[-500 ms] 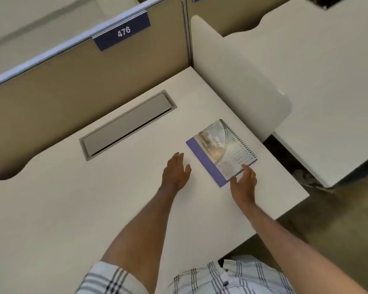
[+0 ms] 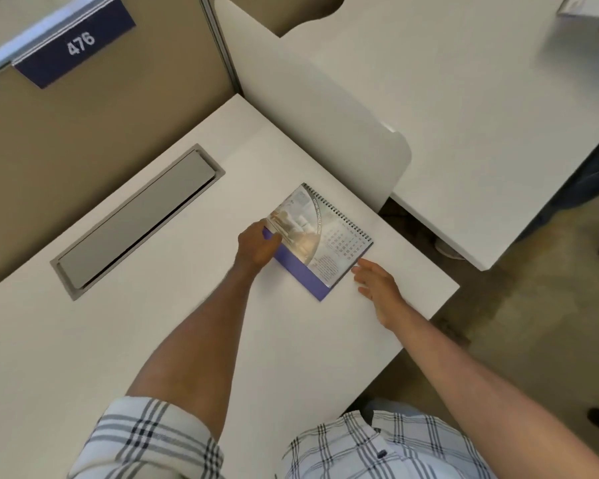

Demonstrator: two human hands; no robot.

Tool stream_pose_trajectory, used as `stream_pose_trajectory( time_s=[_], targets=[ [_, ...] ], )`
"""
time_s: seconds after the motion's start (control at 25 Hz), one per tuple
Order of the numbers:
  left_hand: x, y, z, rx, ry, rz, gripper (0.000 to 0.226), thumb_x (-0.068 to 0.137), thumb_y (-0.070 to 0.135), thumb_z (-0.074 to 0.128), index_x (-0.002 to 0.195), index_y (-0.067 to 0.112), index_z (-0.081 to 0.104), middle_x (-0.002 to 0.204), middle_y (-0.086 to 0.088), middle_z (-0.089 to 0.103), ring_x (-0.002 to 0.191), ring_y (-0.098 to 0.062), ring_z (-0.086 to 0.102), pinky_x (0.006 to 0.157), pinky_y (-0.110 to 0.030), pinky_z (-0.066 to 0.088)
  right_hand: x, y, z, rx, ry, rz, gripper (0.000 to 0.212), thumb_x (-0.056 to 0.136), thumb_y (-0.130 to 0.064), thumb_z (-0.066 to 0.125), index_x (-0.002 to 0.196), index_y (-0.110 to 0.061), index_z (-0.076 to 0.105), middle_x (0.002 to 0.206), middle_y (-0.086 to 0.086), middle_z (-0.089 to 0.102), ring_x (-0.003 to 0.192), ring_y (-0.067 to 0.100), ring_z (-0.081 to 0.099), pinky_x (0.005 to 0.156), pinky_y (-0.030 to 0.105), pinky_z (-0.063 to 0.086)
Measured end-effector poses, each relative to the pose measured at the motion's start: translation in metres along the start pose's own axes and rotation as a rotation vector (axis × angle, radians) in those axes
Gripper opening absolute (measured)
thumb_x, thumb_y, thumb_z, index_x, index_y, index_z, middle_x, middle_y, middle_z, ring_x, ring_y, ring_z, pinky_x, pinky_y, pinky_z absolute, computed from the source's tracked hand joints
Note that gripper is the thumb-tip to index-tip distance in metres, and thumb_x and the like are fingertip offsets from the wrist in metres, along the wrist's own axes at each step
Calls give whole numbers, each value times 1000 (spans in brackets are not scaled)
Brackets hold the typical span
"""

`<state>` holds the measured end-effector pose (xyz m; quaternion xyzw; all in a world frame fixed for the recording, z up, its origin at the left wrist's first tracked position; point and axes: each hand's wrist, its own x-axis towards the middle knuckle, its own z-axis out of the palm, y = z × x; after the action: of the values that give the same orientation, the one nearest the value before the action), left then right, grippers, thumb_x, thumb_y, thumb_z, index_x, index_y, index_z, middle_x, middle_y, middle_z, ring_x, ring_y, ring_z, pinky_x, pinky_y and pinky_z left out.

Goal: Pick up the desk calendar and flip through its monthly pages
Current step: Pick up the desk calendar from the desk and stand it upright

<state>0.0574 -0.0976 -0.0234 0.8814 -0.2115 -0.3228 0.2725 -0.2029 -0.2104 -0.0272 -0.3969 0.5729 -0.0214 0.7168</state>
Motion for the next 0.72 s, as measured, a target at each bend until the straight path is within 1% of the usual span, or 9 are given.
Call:
stream_pose_trajectory(
  time_s=[0.12, 0.2, 0.24, 0.32, 0.4, 0.44, 0.56, 0.64, 0.72],
  targets=[
    [5, -5, 2, -8, 40, -15, 47, 81, 41, 55, 112, 9, 70, 104, -15, 72, 99, -36, 67, 88, -44, 58, 6, -2, -8, 64, -71, 37, 44, 103, -21, 53, 147, -20, 51, 139, 0, 61, 131, 18, 55, 116, 38, 41],
    [7, -12, 2, -48, 45, -47, 50, 80, 43, 54, 114, 12, 73, 107, -16, 72, 101, -35, 67, 88, -44, 58, 8, -5, -11, 78, -100, 52, 40, 104, -22, 52, 144, -22, 55, 136, -2, 64, 130, 16, 57, 116, 38, 40],
    [4, -12, 1, -78, 49, -63, 50, 83, 42, 55, 118, 13, 74, 112, -15, 73, 104, -33, 68, 90, -43, 58, 8, -5, -11, 75, -116, 50, 37, 104, -22, 51, 140, -23, 58, 133, -2, 67, 126, 15, 59, 113, 36, 42],
    [-8, -10, 0, -146, 29, -71, 39, 92, 35, 60, 119, 10, 74, 116, -10, 74, 105, -28, 67, 89, -36, 54, 4, -6, -10, 72, -130, 37, 35, 104, -18, 52, 138, -22, 60, 127, 1, 71, 117, 16, 66, 97, 31, 52],
    [-24, -11, 2, -233, 33, -100, 23, 98, 28, 61, 109, 11, 71, 110, -4, 71, 99, -22, 63, 83, -32, 48, -1, -5, -7, 42, -127, 16, 37, 104, -15, 55, 140, -20, 58, 127, 4, 71, 113, 18, 69, 81, 27, 57],
    [-34, -14, 1, -299, 60, -132, 16, 98, 28, 61, 101, 14, 68, 104, -2, 68, 95, -20, 61, 79, -31, 46, -5, -3, -4, 17, -132, 1, 37, 104, -14, 55, 140, -21, 57, 128, 5, 70, 113, 18, 69, 78, 26, 58],
    [-58, -36, -6, -490, 142, -196, 24, 98, 29, 64, 80, 14, 57, 86, 1, 57, 81, -18, 50, 70, -30, 39, -14, 2, 7, -24, -172, -27, 35, 106, -11, 50, 136, -27, 57, 128, 4, 70, 114, 22, 68, 86, 30, 57],
    [-80, -57, -18, -560, 212, -235, 26, 98, 31, 65, 82, 11, 58, 85, -2, 54, 78, -17, 46, 69, -31, 36, -20, 7, 20, -71, -223, -51, 36, 106, -9, 47, 132, -31, 59, 128, 3, 72, 116, 24, 69, 94, 35, 56],
    [-108, -80, -33, -613, 286, -260, 28, 97, 31, 66, 80, 10, 61, 83, -2, 55, 78, -17, 47, 68, -31, 36, -30, 12, 39, -137, -281, -82, 39, 104, -6, 44, 130, -31, 61, 126, 3, 74, 113, 25, 71, 96, 38, 55]
  ],
)
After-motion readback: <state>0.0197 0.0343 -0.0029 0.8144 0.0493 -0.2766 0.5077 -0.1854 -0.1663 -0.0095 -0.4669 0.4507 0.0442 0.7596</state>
